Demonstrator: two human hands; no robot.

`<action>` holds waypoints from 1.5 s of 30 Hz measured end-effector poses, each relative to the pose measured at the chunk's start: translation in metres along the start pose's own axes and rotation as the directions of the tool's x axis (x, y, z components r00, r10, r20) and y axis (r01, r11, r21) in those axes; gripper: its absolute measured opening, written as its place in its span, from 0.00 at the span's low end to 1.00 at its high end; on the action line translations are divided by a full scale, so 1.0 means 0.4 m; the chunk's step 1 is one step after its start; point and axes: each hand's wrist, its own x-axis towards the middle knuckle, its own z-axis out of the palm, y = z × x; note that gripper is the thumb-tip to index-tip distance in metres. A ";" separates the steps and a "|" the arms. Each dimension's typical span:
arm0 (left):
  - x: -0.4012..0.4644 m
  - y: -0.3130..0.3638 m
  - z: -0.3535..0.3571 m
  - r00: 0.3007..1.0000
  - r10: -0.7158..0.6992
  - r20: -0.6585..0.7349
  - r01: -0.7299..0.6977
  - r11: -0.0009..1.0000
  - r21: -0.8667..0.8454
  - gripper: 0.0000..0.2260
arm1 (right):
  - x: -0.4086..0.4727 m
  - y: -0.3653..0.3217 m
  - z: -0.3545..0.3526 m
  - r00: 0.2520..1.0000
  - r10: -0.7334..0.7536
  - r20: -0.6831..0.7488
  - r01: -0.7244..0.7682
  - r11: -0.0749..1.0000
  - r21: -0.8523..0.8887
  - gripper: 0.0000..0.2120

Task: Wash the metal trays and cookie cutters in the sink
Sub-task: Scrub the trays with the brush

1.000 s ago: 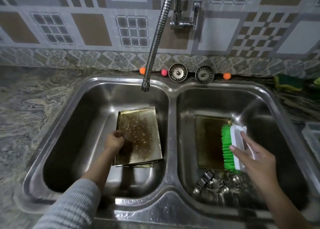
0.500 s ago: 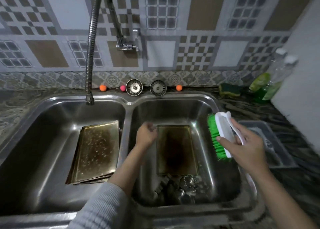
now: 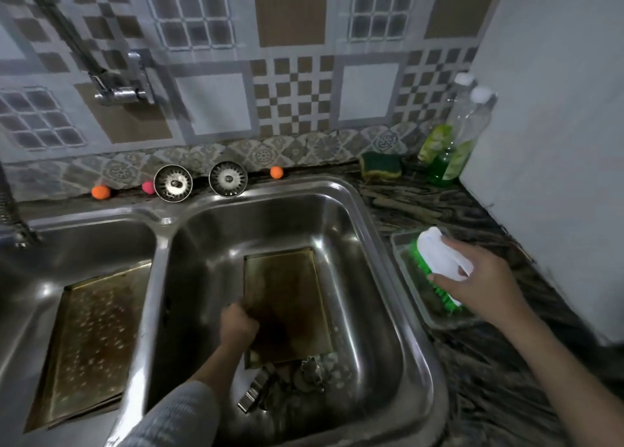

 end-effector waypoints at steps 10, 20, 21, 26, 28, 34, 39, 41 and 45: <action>-0.006 0.055 -0.039 0.988 0.116 -0.099 -0.136 0.964 -0.229 0.17 | 0.017 -0.035 0.047 0.994 0.058 0.088 -0.006 0.862 -0.506 0.33; -0.073 0.120 -0.074 0.951 0.226 -0.211 -0.295 0.867 -0.401 0.22 | -0.007 -0.084 0.004 0.999 0.029 -0.028 -0.037 0.939 -0.343 0.32; -0.080 0.123 -0.082 0.947 0.228 -0.228 -0.307 0.852 -0.425 0.23 | -0.016 -0.107 -0.006 0.997 0.009 -0.072 -0.030 0.956 -0.291 0.31; -0.120 0.125 -0.103 0.916 0.216 -0.339 -0.376 0.756 -0.535 0.20 | -0.063 -0.239 0.052 0.986 -0.125 -0.109 0.144 0.972 0.186 0.28; -0.145 0.130 -0.110 0.899 0.220 -0.378 -0.409 0.729 -0.549 0.16 | -0.087 -0.288 0.120 0.985 -0.170 -0.026 0.171 0.946 0.277 0.29; -0.245 0.134 -0.140 0.820 0.250 -0.515 -0.522 0.695 -0.495 0.11 | -0.144 -0.361 0.340 0.932 -0.328 0.151 0.274 0.915 0.297 0.32; -0.325 0.089 -0.159 0.815 0.305 -0.493 -0.552 0.668 -0.500 0.12 | -0.033 -0.378 0.329 0.986 -0.162 -0.030 0.165 0.965 0.205 0.31; -0.339 0.087 -0.153 0.820 0.304 -0.486 -0.551 0.651 -0.523 0.12 | -0.069 -0.417 0.359 0.979 -0.203 -0.004 0.197 0.945 0.260 0.30; -0.341 0.060 -0.174 0.818 0.236 -0.524 -0.539 0.630 -0.558 0.13 | -0.185 -0.414 0.388 0.882 -0.450 0.139 0.396 0.869 0.298 0.31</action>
